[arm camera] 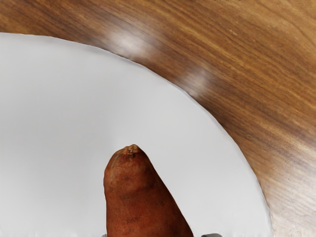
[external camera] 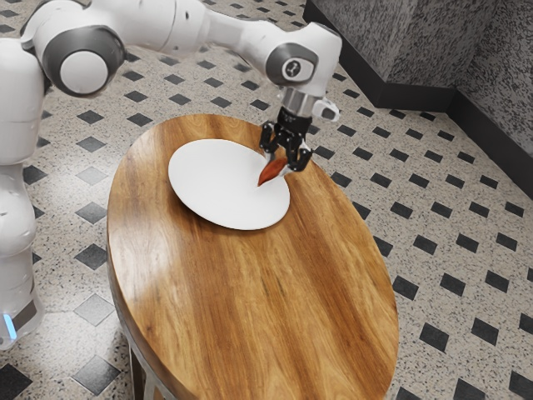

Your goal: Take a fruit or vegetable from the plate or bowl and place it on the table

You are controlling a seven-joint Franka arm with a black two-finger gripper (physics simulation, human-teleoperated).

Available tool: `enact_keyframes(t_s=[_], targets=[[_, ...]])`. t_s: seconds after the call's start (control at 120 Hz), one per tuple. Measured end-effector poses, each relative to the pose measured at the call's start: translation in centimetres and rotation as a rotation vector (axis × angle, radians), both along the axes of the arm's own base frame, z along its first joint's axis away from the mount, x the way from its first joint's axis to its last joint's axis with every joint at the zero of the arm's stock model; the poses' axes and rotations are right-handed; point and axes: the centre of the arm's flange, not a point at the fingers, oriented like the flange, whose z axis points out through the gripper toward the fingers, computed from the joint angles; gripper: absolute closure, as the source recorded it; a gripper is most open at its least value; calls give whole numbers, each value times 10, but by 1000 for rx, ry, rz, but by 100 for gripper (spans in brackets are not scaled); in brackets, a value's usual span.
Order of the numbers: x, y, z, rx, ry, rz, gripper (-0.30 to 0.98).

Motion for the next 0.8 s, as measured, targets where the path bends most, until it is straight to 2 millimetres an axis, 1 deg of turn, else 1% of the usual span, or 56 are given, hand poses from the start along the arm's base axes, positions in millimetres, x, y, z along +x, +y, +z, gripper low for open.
enact_keyframes(t_s=[0.042,0.083,0.108,0.142,0.217,0.275,0.308,0.35,0.392,0.45,0.492,0.558,0.617,0.7,0.8], targets=[[2,-21,19,2,-25,-32,51],[2,-46,37,2,-48,-72,51],[2,-63,46,1,-59,-99,52],[2,-91,56,-3,-74,-143,52],[-2,-156,70,-16,-89,-248,53],[-8,-201,76,-27,-96,-321,53],[-12,-221,78,-32,-96,-354,54],[-16,-239,79,-36,-96,-380,54],[-18,-246,79,-37,-95,-390,55],[-17,-247,78,-38,-91,-385,53],[-17,-245,78,-39,-88,-376,47],[-16,-243,77,-39,-84,-364,29],[-16,-243,77,-38,-83,-356,19],[-14,-237,76,-38,-83,-348,11],[-12,-229,76,-38,-85,-339,5]])
